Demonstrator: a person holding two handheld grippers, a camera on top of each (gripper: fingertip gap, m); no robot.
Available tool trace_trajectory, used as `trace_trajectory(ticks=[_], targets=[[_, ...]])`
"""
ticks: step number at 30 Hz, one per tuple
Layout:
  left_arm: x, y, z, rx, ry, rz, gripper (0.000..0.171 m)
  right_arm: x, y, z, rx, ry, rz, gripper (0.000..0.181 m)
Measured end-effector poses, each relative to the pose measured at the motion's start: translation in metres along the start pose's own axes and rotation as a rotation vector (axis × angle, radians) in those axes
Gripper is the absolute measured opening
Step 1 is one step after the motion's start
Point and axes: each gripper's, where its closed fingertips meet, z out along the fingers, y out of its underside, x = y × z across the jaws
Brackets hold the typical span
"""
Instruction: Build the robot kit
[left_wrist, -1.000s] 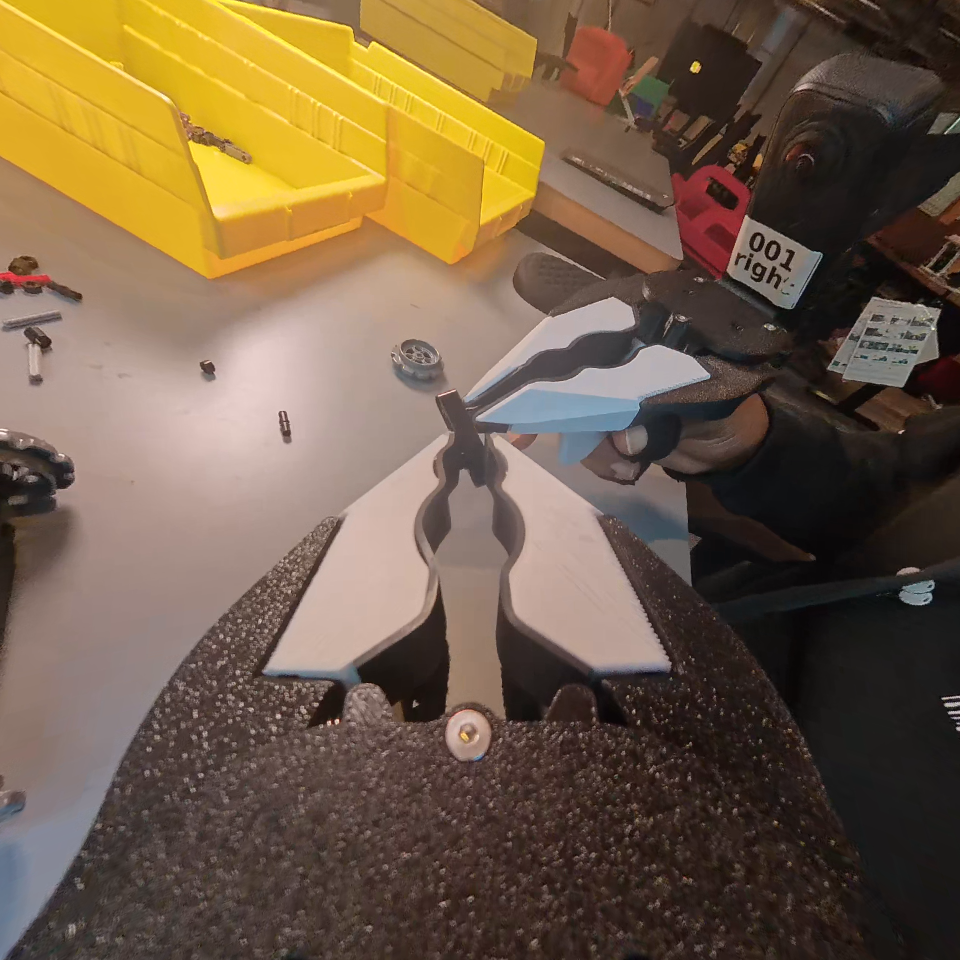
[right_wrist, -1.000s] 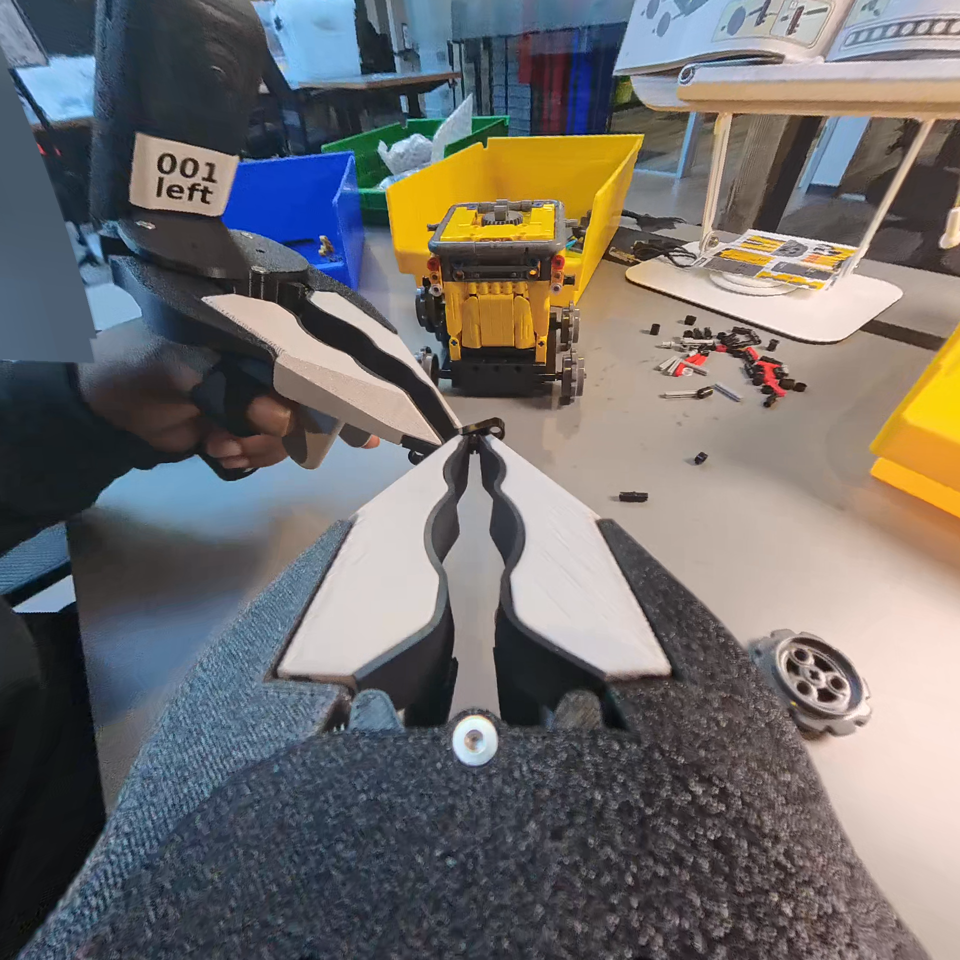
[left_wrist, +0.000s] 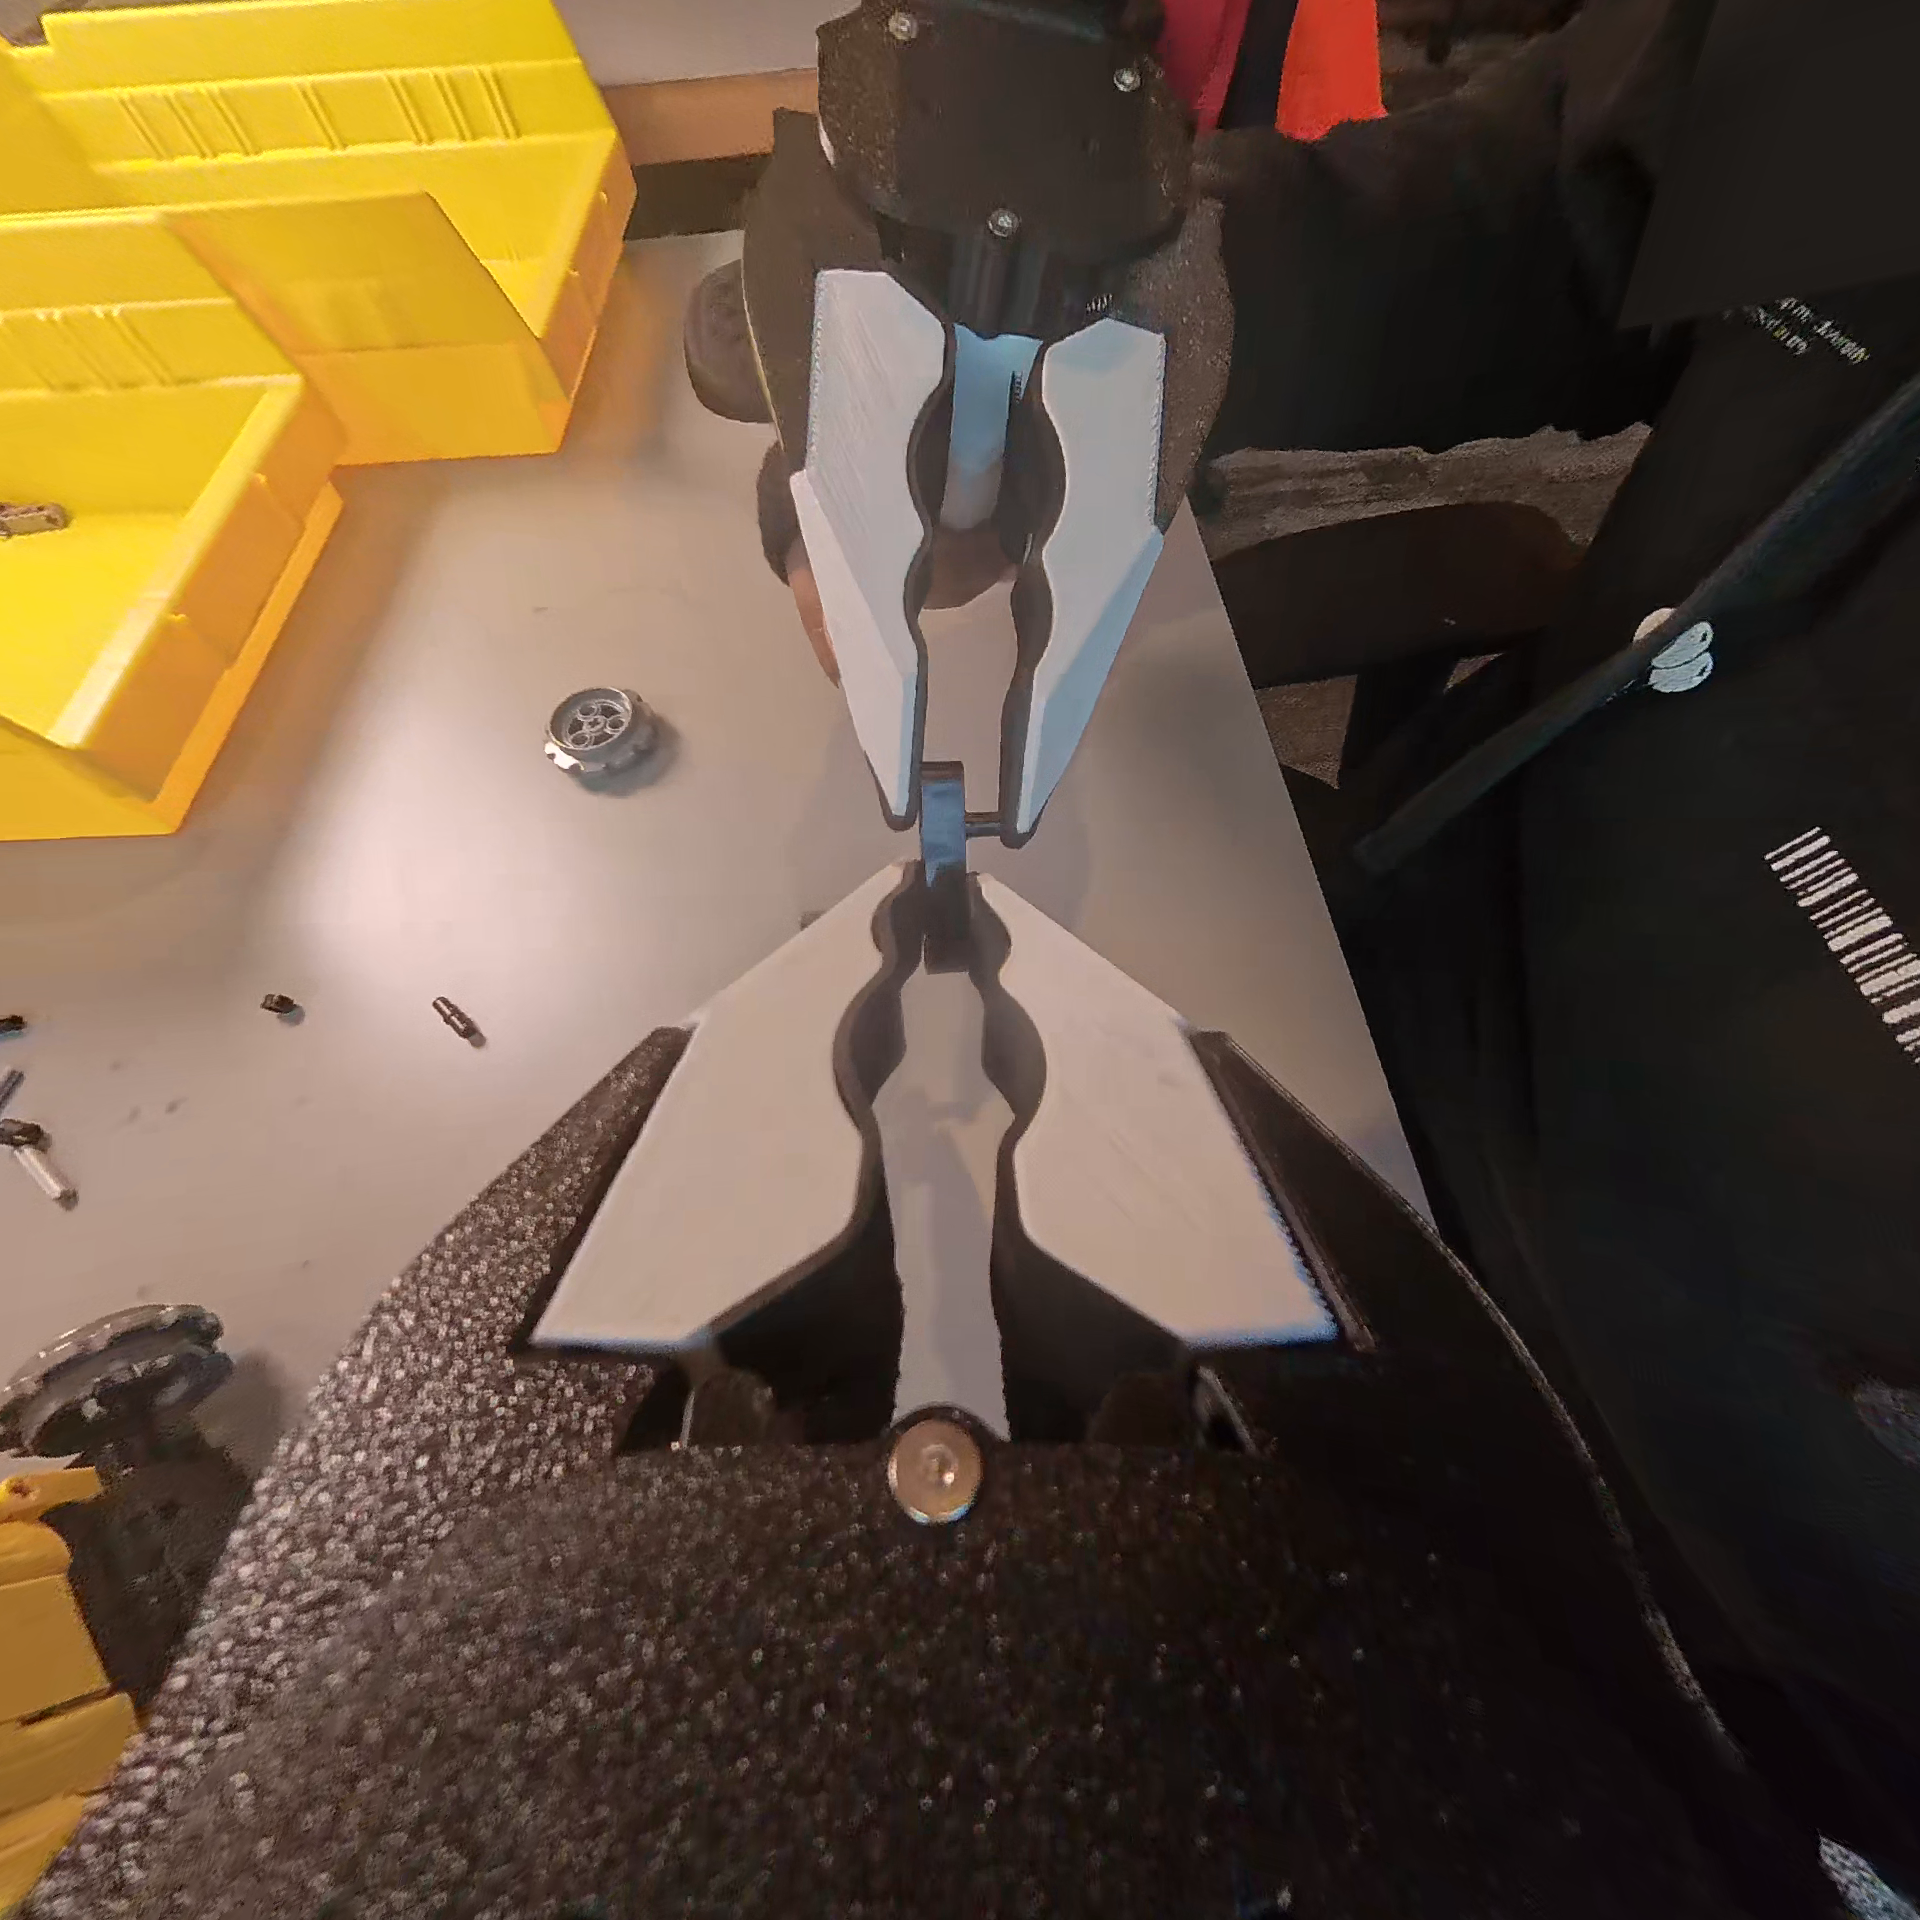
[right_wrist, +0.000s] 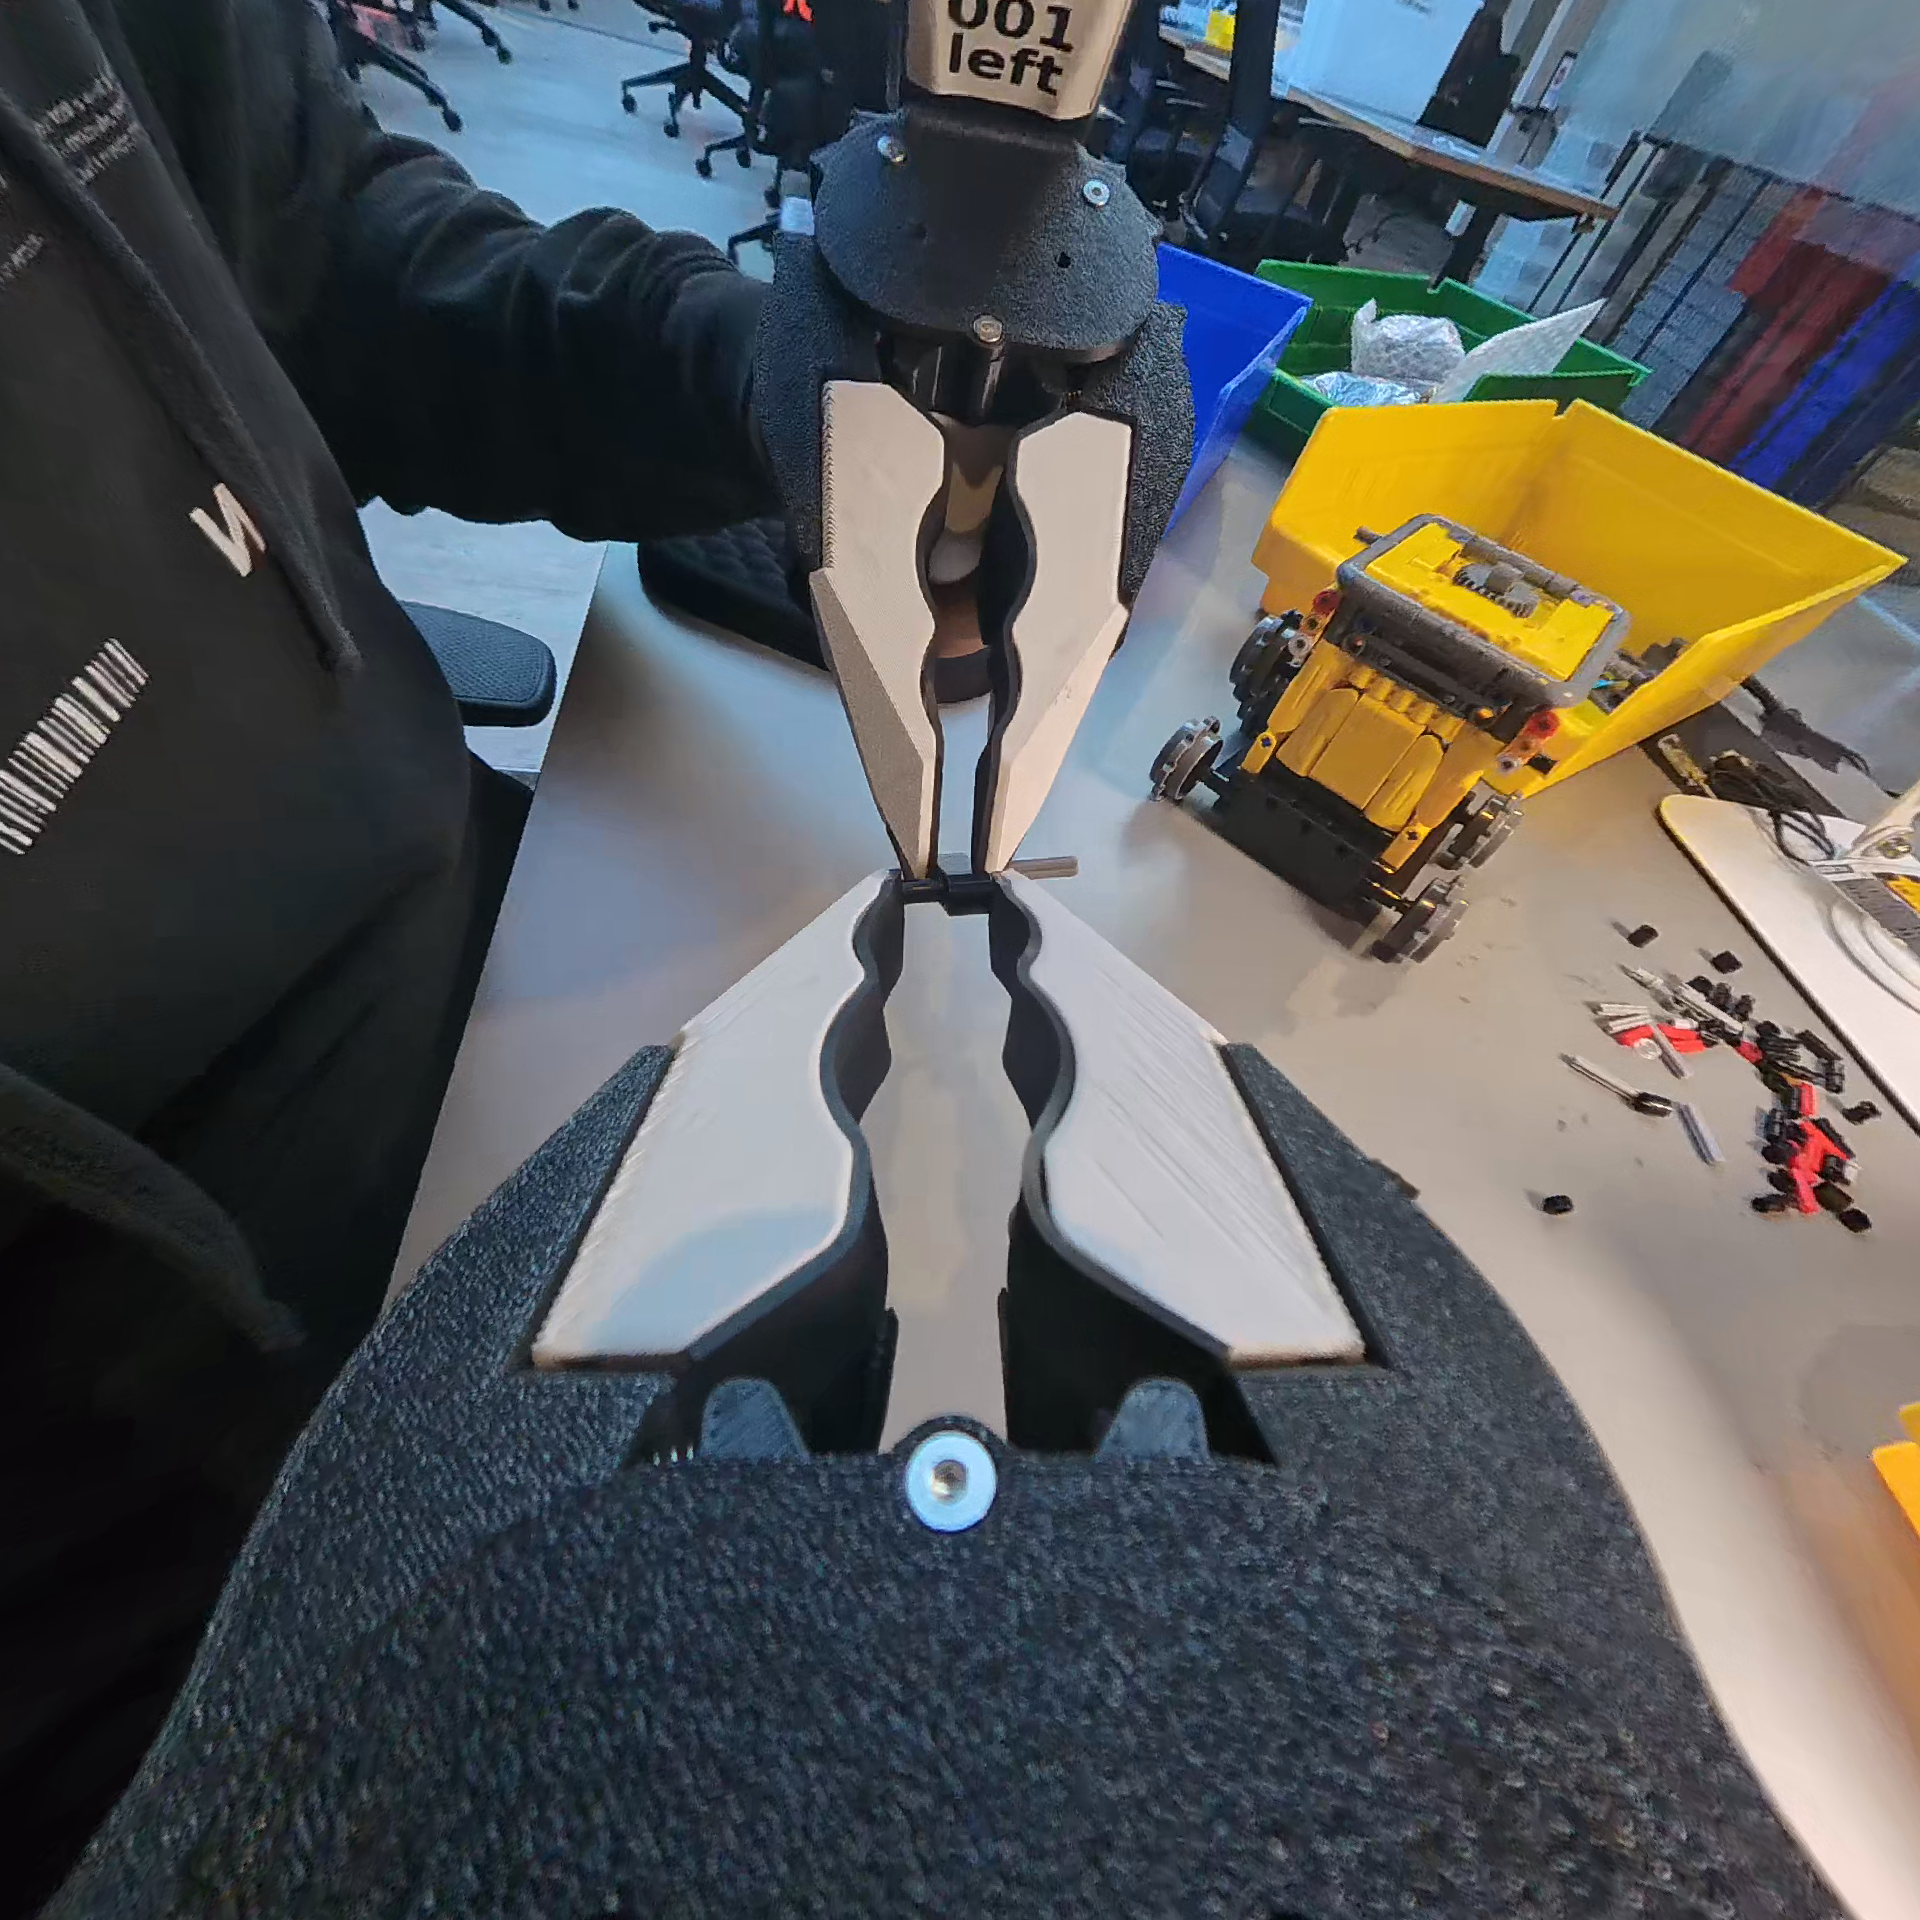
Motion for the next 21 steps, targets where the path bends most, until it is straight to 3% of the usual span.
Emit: trace_trajectory(ticks=[4, 6, 8, 11, 16, 21], targets=[[-0.001, 0.014, 0.005, -0.011, 0.013, -0.096, 0.006, -0.001, 0.014, 0.006, -0.030, -0.018, 0.067, 0.018], [-0.012, 0.035, 0.007, -0.084, -0.034, -0.165, 0.006, 0.010, 0.025, 0.004, -0.090, -0.013, 0.043, 0.022], [-0.023, 0.050, 0.006, -0.099, -0.071, -0.263, 0.006, 0.040, 0.035, -0.002, -0.166, 0.025, 0.050, 0.022], [-0.037, 0.061, 0.002, -0.058, -0.099, -0.434, 0.006, 0.095, 0.071, -0.003, -0.397, 0.084, -0.015, 0.022], [-0.056, 0.081, -0.003, -0.090, -0.196, -0.554, 0.006, 0.134, 0.114, 0.020, -0.584, -0.056, -0.026, 0.022], [-0.057, 0.078, -0.005, -0.049, -0.210, -0.580, 0.006, 0.143, 0.132, 0.033, -0.645, -0.218, 0.033, 0.020]])
